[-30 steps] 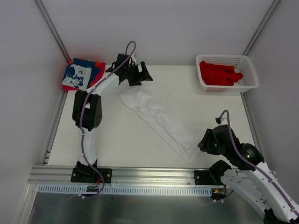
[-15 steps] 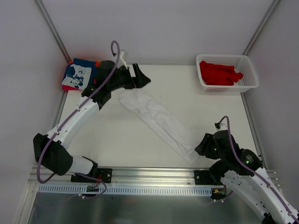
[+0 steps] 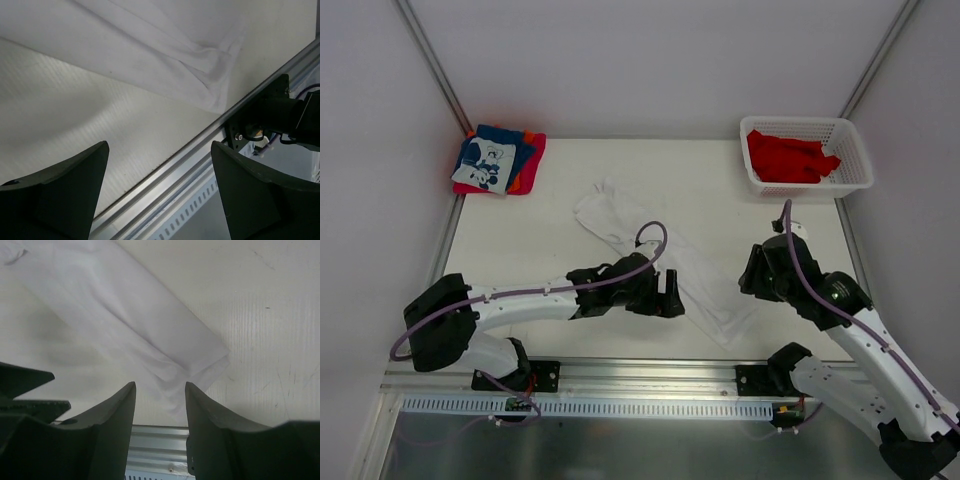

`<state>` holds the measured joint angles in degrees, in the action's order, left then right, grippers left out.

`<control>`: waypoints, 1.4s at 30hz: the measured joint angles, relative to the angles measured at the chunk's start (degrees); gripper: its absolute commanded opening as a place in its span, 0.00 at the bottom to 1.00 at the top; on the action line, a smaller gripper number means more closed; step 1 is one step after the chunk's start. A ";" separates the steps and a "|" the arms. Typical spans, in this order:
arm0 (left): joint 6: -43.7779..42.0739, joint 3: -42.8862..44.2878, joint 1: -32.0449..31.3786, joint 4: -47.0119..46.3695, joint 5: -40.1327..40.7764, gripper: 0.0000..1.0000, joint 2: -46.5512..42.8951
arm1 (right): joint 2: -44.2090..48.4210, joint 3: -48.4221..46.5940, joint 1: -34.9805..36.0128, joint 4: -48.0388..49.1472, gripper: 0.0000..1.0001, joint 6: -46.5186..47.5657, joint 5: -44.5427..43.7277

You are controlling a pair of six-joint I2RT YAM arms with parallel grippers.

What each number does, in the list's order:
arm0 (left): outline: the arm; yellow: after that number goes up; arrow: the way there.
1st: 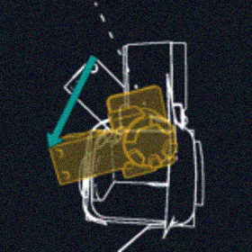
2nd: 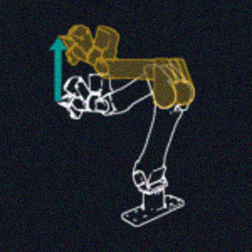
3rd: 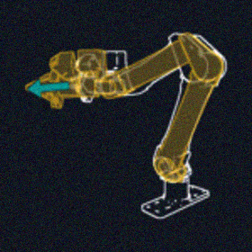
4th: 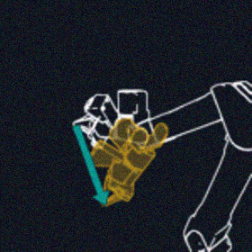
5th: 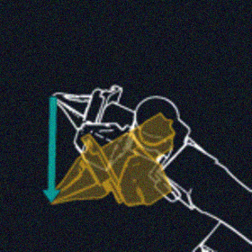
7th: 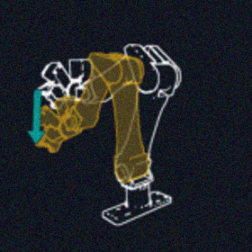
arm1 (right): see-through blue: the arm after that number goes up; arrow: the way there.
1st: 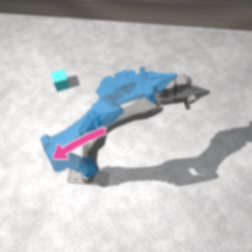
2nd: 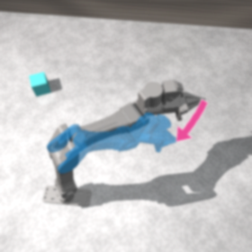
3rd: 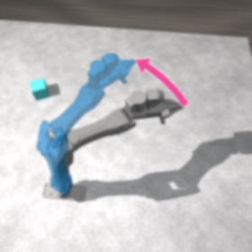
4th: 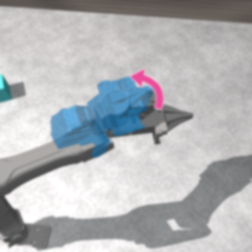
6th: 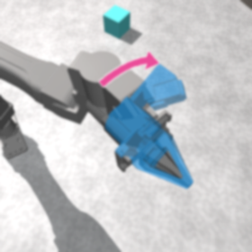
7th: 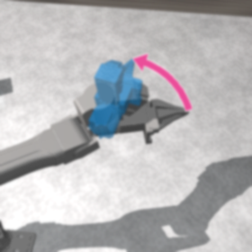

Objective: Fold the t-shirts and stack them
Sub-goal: Fold the tshirt

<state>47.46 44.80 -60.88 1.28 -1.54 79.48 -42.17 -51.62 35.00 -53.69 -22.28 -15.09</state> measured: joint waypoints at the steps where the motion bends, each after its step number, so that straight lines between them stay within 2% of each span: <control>1: 1.03 0.00 -1.62 -0.81 1.18 0.84 -0.11 | -0.72 0.00 -0.42 0.39 0.47 0.33 0.02; 5: 5.95 1.16 -9.25 -2.34 5.97 0.84 1.57 | -2.56 0.00 -1.75 1.62 0.47 1.20 0.15; 11: 10.51 9.73 -16.46 -4.96 8.46 0.83 15.74 | -2.93 0.00 -2.91 2.51 0.47 2.05 0.55; 15: 13.22 13.03 -17.57 -5.07 11.47 0.80 22.73 | -1.64 0.00 -3.50 2.49 0.47 2.32 0.81; 25: 25.68 15.08 -21.20 -4.81 25.86 0.80 26.36 | 2.25 0.00 -4.83 2.36 0.47 2.89 0.83; 37: 28.65 20.17 -21.27 -5.49 31.30 0.78 31.23 | 3.85 0.00 -4.90 2.14 0.47 2.95 1.55; 42: 28.59 23.67 -21.24 -6.16 31.93 0.71 34.36 | 4.57 0.00 -4.92 2.01 0.47 3.23 2.05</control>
<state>76.05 68.47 -82.13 -4.89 30.39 113.84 -37.60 -51.62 30.09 -51.68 -19.05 -13.04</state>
